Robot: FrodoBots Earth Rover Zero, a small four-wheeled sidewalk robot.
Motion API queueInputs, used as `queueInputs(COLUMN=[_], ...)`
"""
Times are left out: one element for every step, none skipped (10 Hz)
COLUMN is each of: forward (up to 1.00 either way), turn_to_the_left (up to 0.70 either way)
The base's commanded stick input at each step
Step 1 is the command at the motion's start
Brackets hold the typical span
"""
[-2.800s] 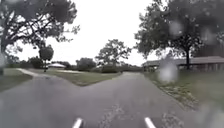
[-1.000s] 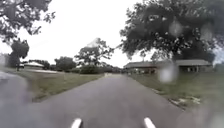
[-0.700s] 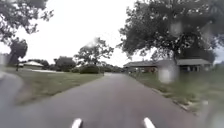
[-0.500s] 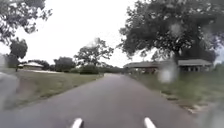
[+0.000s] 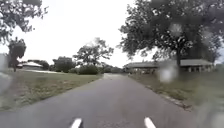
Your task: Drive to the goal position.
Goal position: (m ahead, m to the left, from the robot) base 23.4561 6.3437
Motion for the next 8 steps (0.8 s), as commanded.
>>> queueInputs(forward=[0.85, 0.85, 0.85, 0.85, 0.85, 0.85, 0.85, 0.85], turn_to_the_left=[0.00, 0.00, 0.00, 0.00, 0.00, 0.00, 0.00, 0.00])
